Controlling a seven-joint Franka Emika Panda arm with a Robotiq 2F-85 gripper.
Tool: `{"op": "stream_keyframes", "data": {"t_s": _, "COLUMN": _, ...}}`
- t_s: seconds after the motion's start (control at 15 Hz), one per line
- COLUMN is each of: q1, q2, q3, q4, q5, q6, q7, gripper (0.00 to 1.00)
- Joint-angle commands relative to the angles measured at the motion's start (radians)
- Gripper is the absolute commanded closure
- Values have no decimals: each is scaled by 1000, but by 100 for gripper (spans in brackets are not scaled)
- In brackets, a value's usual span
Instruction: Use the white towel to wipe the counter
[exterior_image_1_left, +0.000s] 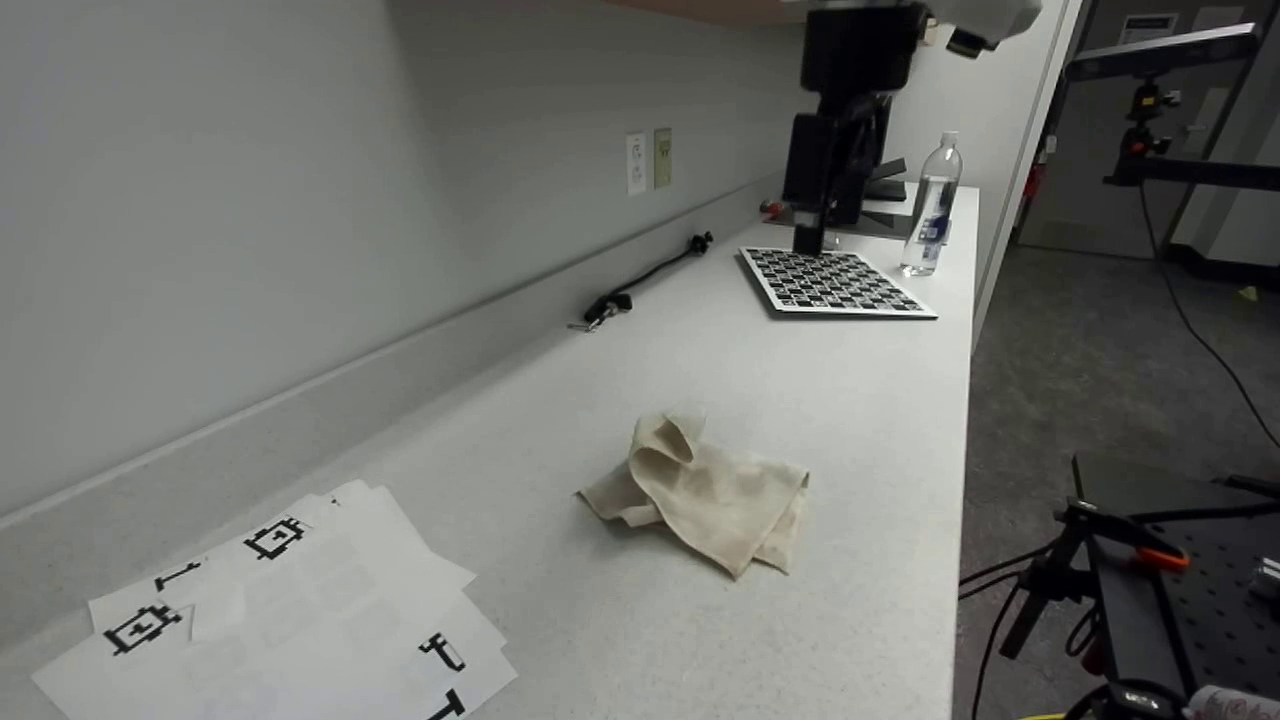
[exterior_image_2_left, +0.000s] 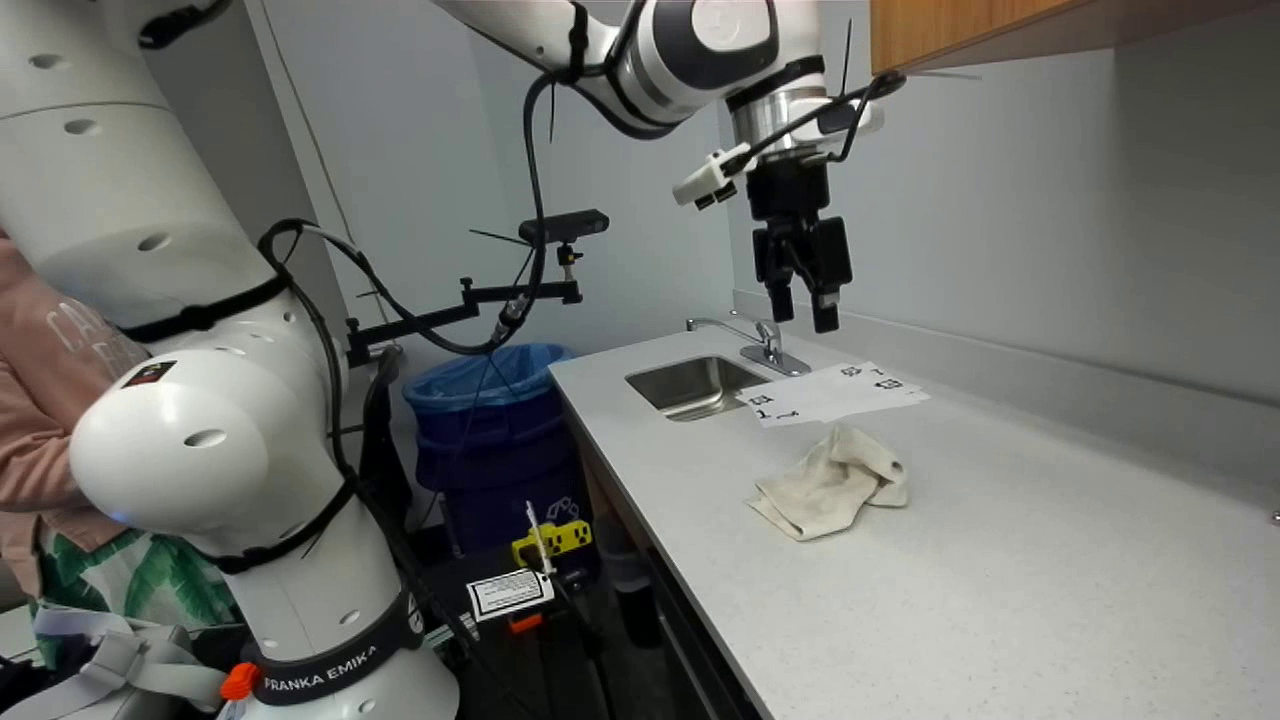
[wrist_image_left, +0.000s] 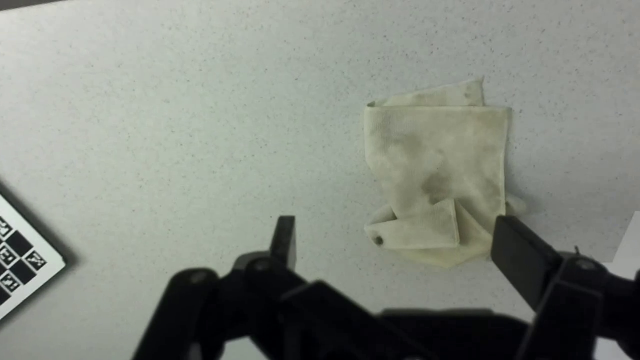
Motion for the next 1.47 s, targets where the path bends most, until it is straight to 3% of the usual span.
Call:
{"op": "stream_keyframes", "data": {"t_s": 0.0, "q1": 29, "q2": 97, "q3": 24, "q4": -16, "q5": -32, "q6": 139, "q7": 103, "gripper": 0}}
{"op": "stream_keyframes", "data": {"t_s": 0.33, "q1": 67, "q2": 269, "q3": 27, "q4": 37, "q5": -92, "q6": 282, "q7": 221, "gripper": 0}}
{"op": "stream_keyframes", "data": {"t_s": 0.73, "q1": 116, "q2": 405, "q3": -7, "q4": 105, "q5": -83, "q6": 295, "q7": 290, "gripper": 0}}
{"op": "stream_keyframes", "data": {"t_s": 0.8, "q1": 112, "q2": 359, "q3": -7, "q4": 58, "q5": -63, "q6": 300, "q7": 250, "gripper": 0}}
{"op": "stream_keyframes", "data": {"t_s": 1.4, "q1": 115, "q2": 416, "q3": -14, "q4": 84, "q5": -55, "q6": 321, "q7": 236, "gripper": 0}}
